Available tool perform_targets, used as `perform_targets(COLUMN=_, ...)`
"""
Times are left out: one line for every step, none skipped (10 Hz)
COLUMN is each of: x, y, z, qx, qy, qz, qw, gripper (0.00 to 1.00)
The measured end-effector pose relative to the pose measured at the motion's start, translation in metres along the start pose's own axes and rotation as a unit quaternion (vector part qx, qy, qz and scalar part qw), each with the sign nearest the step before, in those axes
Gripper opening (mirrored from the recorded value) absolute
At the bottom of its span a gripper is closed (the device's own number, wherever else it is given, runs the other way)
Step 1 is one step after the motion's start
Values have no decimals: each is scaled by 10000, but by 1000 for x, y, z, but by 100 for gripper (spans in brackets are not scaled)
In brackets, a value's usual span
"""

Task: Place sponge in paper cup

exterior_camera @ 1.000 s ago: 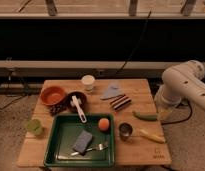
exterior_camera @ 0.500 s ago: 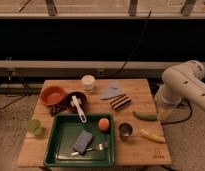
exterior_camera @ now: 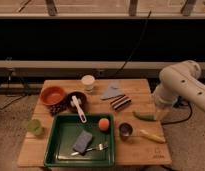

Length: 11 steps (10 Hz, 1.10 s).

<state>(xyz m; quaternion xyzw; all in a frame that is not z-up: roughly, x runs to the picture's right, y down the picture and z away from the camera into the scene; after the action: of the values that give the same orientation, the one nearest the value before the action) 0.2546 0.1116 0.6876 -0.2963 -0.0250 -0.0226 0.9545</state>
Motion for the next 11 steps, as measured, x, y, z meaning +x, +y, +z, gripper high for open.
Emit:
perform_targets(x=-22, y=1, z=3, qx=-49, qy=-114, qz=-218, qw=9997, gripper=65)
perform_targets(x=-49, y=1, z=6, qx=-100, qy=-225, qz=-468, qw=9986, gripper=65)
perform_targets(x=-75, y=2, z=10, qx=-149, qy=-319, qz=-698, qw=9969, gripper=65)
perform_targets(x=-100, y=3, z=13, qx=-201, qy=-414, qz=-922, qw=9947, gripper=65)
perform_targets(x=-130, y=5, z=19, qx=-268, qy=-524, qz=-1186, qw=9912, gripper=65)
perform_targets(x=-150, y=7, z=22, qx=-313, qy=-599, qz=-1358, qw=9884, gripper=65)
perform_targets(x=-174, y=9, z=26, qx=-369, qy=-698, qz=-1564, qw=9845, gripper=65)
perform_targets(x=-200, y=13, z=29, qx=-425, qy=-817, qz=-1786, qw=9796, gripper=65)
perform_targets(x=-230, y=19, z=33, qx=-490, qy=-965, qz=-2040, qw=9730, gripper=65)
perform_targets(x=-254, y=26, z=34, qx=-541, qy=-1092, qz=-2278, qw=9660, gripper=65)
perform_targets(x=-275, y=32, z=36, qx=-586, qy=-1188, qz=-2482, qw=9596, gripper=65)
